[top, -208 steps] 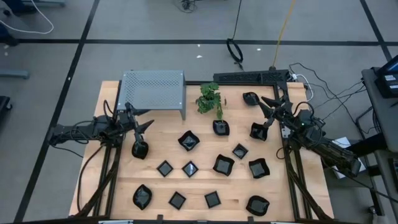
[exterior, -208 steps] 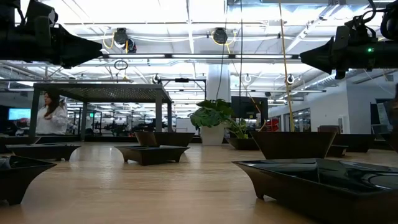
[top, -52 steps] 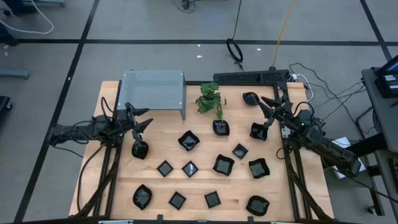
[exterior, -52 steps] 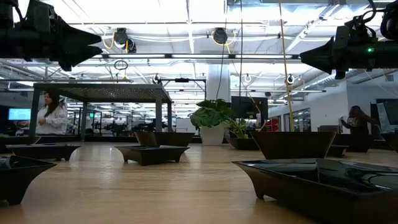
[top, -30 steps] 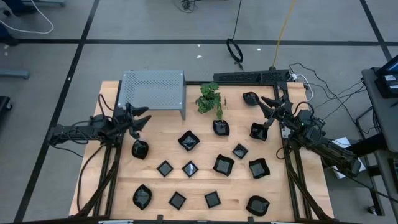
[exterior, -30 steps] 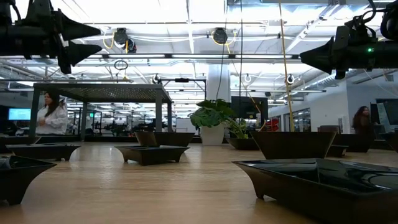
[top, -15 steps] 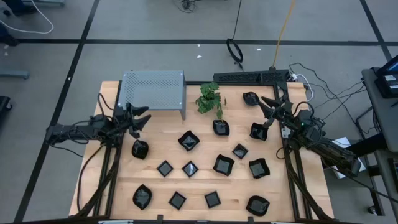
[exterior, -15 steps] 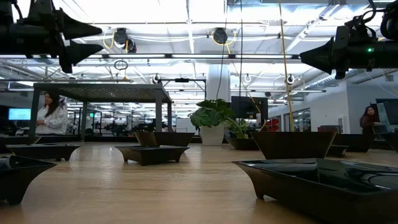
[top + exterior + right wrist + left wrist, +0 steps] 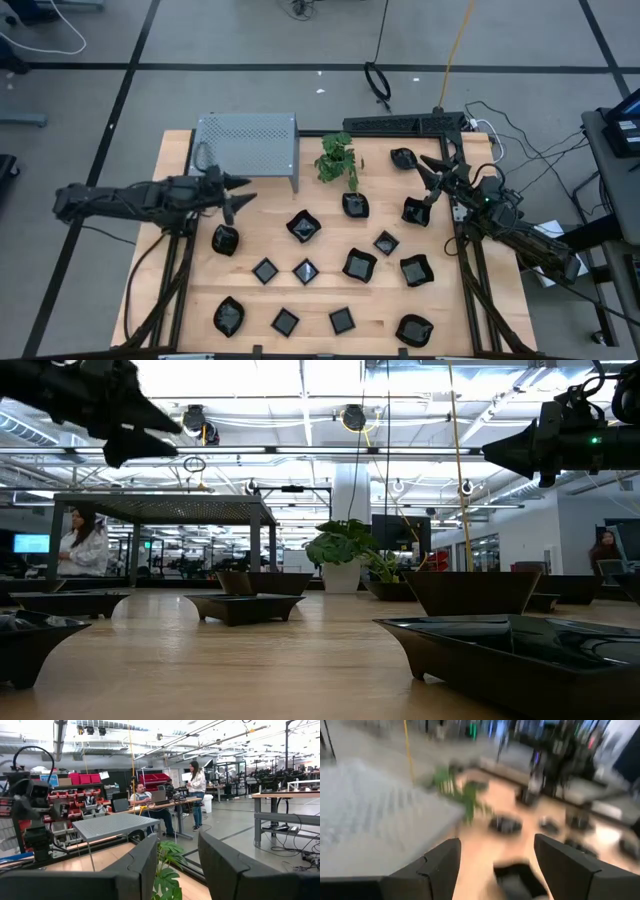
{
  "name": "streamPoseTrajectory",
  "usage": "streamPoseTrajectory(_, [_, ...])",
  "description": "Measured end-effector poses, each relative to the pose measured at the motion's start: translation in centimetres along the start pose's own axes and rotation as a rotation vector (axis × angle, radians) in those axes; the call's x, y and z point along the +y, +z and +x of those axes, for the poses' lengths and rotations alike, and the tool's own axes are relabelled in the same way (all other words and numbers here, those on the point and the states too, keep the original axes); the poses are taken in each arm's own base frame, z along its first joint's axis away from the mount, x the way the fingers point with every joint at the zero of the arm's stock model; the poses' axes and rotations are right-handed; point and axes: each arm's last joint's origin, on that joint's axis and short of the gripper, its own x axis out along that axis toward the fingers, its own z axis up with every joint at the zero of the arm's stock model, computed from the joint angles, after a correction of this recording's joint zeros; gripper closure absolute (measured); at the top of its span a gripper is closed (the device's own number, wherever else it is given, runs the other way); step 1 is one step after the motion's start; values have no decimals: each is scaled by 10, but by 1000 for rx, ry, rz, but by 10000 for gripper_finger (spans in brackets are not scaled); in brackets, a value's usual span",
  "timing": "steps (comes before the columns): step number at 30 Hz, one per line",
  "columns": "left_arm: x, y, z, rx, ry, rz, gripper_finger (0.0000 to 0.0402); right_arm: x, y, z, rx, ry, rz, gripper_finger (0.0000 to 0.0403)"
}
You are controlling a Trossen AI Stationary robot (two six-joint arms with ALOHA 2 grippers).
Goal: Pick & Place Mini shaped plates
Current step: Put the black leaf shape plate on the shelf
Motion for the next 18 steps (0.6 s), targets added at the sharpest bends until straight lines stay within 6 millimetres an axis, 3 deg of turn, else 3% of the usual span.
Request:
streamPoseTrajectory(10, [-36, -16, 37, 581, -46, -147, 144, 0, 0, 0, 0, 0, 0, 273])
streamPoseTrajectory(18, [-54, -30, 49, 969, 168, -232, 144, 0, 0, 0, 0, 0, 0, 273])
